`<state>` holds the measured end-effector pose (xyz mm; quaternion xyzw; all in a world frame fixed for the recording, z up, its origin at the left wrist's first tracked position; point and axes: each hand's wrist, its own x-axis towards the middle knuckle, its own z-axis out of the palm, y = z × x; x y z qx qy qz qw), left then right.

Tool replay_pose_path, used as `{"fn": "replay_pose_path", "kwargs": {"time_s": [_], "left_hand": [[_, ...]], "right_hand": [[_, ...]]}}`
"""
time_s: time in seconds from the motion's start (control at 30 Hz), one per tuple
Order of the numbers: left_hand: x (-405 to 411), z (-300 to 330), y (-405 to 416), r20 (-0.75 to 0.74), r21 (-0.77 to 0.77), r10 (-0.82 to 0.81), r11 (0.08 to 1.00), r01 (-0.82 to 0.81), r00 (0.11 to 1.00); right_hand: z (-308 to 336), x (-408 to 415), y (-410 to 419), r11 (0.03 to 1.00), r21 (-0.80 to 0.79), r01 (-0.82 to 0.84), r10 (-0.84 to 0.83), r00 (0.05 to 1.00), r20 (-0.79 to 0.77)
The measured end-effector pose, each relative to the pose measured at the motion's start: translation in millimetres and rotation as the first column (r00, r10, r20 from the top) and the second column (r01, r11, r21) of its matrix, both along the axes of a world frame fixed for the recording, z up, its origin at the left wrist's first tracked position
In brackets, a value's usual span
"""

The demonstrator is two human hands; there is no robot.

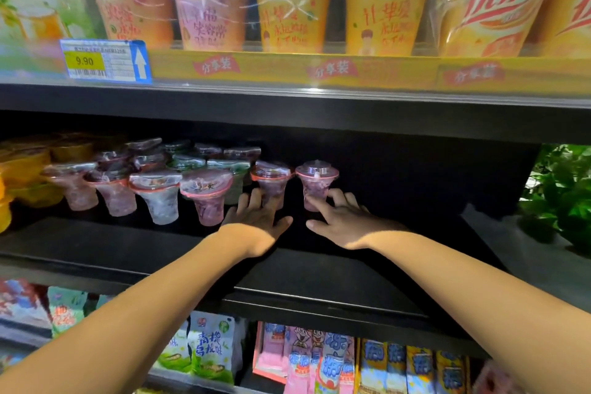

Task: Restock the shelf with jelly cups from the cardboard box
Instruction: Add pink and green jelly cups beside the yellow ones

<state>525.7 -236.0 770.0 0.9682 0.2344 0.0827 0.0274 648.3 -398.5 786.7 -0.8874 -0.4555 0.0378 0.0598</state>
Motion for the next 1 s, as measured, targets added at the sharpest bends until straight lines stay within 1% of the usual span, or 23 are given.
{"fn": "replay_pose_path", "kwargs": {"time_s": [0.2, 0.37, 0.53, 0.8, 1.0], "left_hand": [[14, -4, 2, 0.005, 0.018, 0.043, 0.999, -0.043, 0.999], [24, -10, 5, 0.029, 0.022, 0.06, 0.998, -0.061, 0.998], [29, -6, 8, 0.034, -0.002, 0.057, 0.998, -0.057, 0.998], [36, -5, 19, 0.074, -0.07, 0.034, 0.997, -0.028, 0.997], [44, -8, 30, 0.081, -0.075, 0.0, 0.997, 0.006, 0.997]], "right_hand": [[-4, 18, 17, 0.999, 0.016, -0.035, 0.035, 0.999, 0.005], [-10, 24, 21, 0.998, 0.051, -0.029, 0.026, 0.998, 0.06], [-10, 29, 25, 0.999, 0.042, -0.015, 0.012, 0.997, 0.077], [-11, 31, 37, 0.998, 0.039, 0.041, -0.044, 0.997, 0.058], [-11, 33, 45, 0.997, 0.038, 0.073, -0.074, 0.996, 0.044]]}}
